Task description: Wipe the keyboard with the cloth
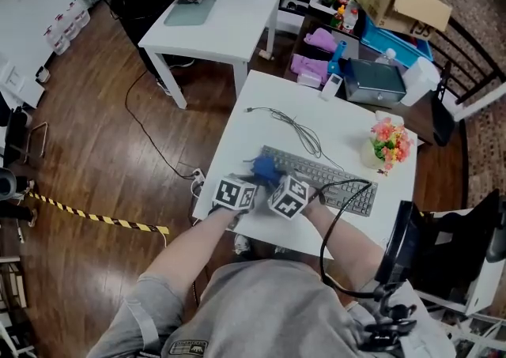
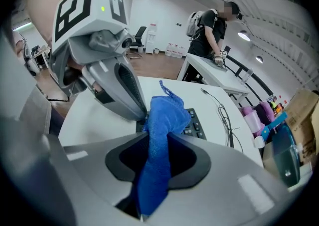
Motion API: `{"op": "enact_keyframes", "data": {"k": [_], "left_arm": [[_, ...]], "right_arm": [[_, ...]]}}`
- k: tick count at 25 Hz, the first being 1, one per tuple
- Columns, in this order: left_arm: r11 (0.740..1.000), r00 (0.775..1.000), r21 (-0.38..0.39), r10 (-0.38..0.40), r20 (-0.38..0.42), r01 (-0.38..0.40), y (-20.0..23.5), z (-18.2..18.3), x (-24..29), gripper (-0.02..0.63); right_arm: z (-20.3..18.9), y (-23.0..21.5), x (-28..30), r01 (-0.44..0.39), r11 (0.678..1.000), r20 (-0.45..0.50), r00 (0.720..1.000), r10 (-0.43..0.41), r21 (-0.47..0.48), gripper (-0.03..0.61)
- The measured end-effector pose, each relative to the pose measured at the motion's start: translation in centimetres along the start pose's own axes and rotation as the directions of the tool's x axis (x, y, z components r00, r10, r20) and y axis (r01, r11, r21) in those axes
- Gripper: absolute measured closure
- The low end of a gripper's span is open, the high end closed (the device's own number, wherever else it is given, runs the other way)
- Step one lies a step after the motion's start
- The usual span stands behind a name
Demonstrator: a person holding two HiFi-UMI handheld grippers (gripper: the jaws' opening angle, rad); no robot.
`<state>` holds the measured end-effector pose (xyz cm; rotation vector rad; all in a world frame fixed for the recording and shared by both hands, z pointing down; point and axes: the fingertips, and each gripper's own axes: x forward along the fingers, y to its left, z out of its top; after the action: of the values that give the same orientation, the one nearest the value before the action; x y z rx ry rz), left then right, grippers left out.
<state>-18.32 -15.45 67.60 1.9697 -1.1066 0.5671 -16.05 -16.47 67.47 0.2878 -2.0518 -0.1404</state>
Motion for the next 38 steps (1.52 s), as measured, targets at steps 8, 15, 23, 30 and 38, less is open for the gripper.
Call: {"op": "enact_keyframes", "data": {"k": [8,15,23,30,38], "left_arm": [[1.000,1.000,0.013,-0.003,-0.005,0.004,-0.7,-2.3,-1.4,0.614],[1.000,1.000,0.008,-0.002,0.018,0.002,-0.2,-2.2,-3.0,0.614],[0.989,0.990,0.083,-0.114,-0.082,0.121,-3.9,-5.5,-2.2,0.614],[0.941,0.954,0.198,-0.238,-0.185,0.273,-13.2,-7.5,2.4,0.614],[0.904,0.934,0.264,-0.284,-0.218,0.336,-22.1,-7.4,6.1,0.614]], "right_arm": [[0.1,2.5,0.0,-0.007,1.000,-0.014,1.000,0.007,-0.013,0.468],[1.6,2.9,-0.4,0.006,1.000,-0.003,1.000,-0.006,0.009,0.468],[-1.7,5.8,-2.6,0.065,0.984,-0.038,0.997,-0.060,0.163,0.468],[-12.5,6.4,-7.8,0.202,0.915,-0.148,0.976,-0.159,0.350,0.468],[-22.5,6.0,-12.7,0.309,0.821,-0.229,0.948,-0.222,0.481,0.467]]}}
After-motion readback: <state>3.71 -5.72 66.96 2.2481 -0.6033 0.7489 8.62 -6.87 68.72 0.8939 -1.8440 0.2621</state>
